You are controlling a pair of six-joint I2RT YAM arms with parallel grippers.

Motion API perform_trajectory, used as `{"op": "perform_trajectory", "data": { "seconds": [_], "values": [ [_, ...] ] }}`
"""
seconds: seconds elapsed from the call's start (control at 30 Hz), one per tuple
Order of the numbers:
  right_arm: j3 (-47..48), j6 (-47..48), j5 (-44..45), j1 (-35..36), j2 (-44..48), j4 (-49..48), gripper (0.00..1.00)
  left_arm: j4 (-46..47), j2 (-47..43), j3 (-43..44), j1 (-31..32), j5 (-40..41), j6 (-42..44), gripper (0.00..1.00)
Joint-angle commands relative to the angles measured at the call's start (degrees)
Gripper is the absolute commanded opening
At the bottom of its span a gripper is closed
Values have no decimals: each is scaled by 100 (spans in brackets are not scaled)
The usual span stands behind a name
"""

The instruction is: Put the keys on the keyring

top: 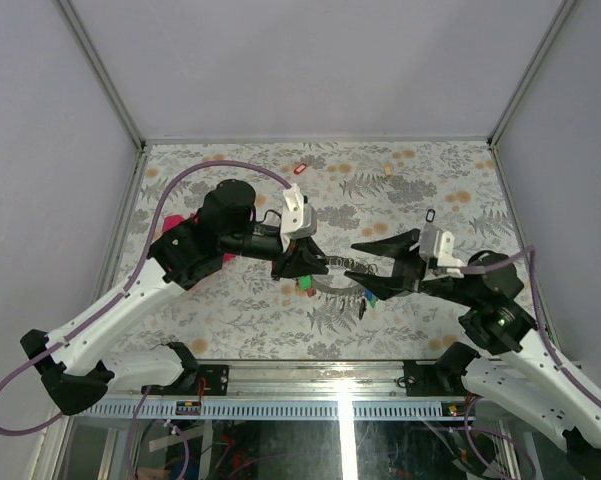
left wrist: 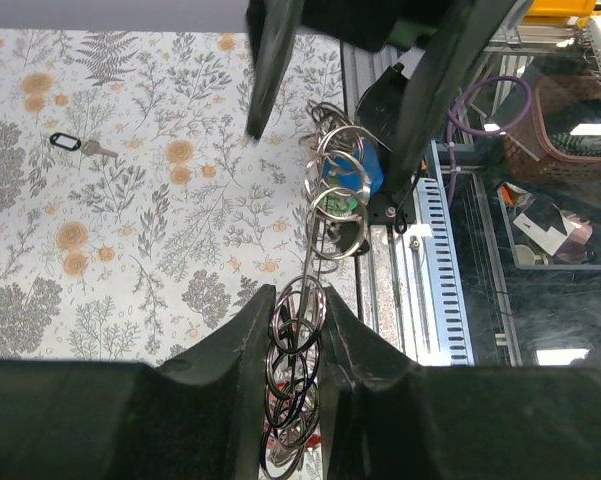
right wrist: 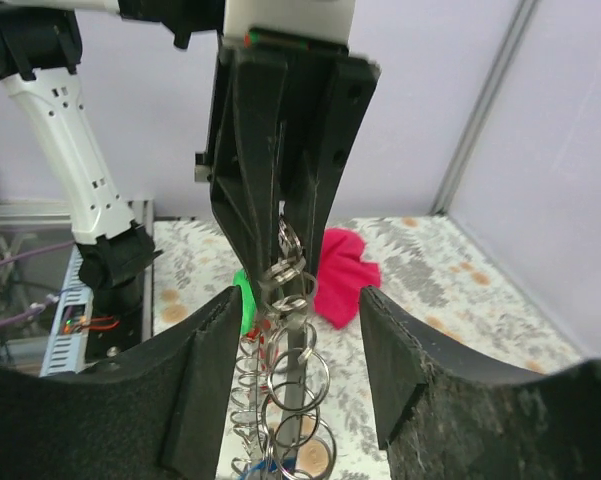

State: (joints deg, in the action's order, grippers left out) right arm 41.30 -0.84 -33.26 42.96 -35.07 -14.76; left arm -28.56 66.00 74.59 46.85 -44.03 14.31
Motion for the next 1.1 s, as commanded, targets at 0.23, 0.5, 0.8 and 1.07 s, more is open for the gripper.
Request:
{"op": "perform_trajectory", "data": {
  "seconds": [0.23, 0.5, 0.8, 1.07],
  "values": [
    [463, 149, 2006, -11, 794, 965, 55, 1154, -229, -352, 17, 855, -718, 0],
    [1419, -1296, 3484, -9, 213, 2212, 52, 1987, -597, -908, 20, 2001, -1118, 0],
    [2314, -2273, 4001, -7, -596, 3570, 57, 3092, -974, -1660, 17, 3003, -1560, 0],
    [3020, -2614, 3576, -9, -1369, 4136, 61, 3176, -1109, -1718, 19, 3255, -1657, 0]
  ]
}}
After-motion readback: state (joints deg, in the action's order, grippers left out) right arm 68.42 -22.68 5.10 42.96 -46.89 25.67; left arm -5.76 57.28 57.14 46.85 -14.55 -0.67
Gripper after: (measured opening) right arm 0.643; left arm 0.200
